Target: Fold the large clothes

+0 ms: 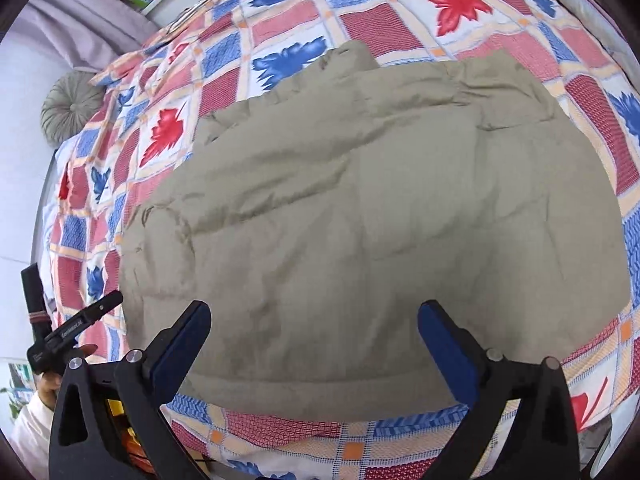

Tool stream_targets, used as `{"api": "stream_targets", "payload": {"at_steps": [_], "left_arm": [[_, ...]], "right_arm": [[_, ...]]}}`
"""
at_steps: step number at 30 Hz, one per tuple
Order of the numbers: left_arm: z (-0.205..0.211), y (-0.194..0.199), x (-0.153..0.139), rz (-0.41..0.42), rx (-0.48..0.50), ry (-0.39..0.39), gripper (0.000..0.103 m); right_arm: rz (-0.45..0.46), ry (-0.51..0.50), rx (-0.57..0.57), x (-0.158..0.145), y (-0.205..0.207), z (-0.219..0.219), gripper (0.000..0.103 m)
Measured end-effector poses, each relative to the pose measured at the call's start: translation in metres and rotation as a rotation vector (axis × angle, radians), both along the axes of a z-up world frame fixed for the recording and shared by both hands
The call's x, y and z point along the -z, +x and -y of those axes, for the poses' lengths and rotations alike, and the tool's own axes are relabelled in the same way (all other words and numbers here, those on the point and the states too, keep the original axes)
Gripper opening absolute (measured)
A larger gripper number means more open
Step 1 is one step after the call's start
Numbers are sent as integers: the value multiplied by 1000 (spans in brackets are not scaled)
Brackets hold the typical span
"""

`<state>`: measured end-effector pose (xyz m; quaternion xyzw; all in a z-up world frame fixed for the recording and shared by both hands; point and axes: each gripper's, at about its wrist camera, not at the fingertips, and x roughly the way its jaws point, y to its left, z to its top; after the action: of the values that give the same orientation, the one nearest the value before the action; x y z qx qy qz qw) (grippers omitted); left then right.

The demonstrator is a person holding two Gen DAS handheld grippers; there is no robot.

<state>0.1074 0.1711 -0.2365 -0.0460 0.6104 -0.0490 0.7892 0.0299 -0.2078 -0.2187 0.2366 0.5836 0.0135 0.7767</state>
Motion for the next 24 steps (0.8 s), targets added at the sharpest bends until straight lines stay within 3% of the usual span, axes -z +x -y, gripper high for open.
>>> {"api": "stream_targets", "payload": {"at_steps": [11, 16, 19, 24], "left_arm": [[-31, 16, 23, -118, 86, -335, 102], [-25, 22, 53, -217, 162, -381, 102], [-13, 26, 71, -272, 199, -449, 102], [25, 34, 80, -263, 271, -497, 102]], "right_arm": [[-76, 70, -38, 22, 2, -12, 103], [-100, 52, -56, 29, 1, -18, 103], [-111, 42, -66, 33, 1, -21, 103], [-124, 34, -76, 36, 2, -22, 103]]}}
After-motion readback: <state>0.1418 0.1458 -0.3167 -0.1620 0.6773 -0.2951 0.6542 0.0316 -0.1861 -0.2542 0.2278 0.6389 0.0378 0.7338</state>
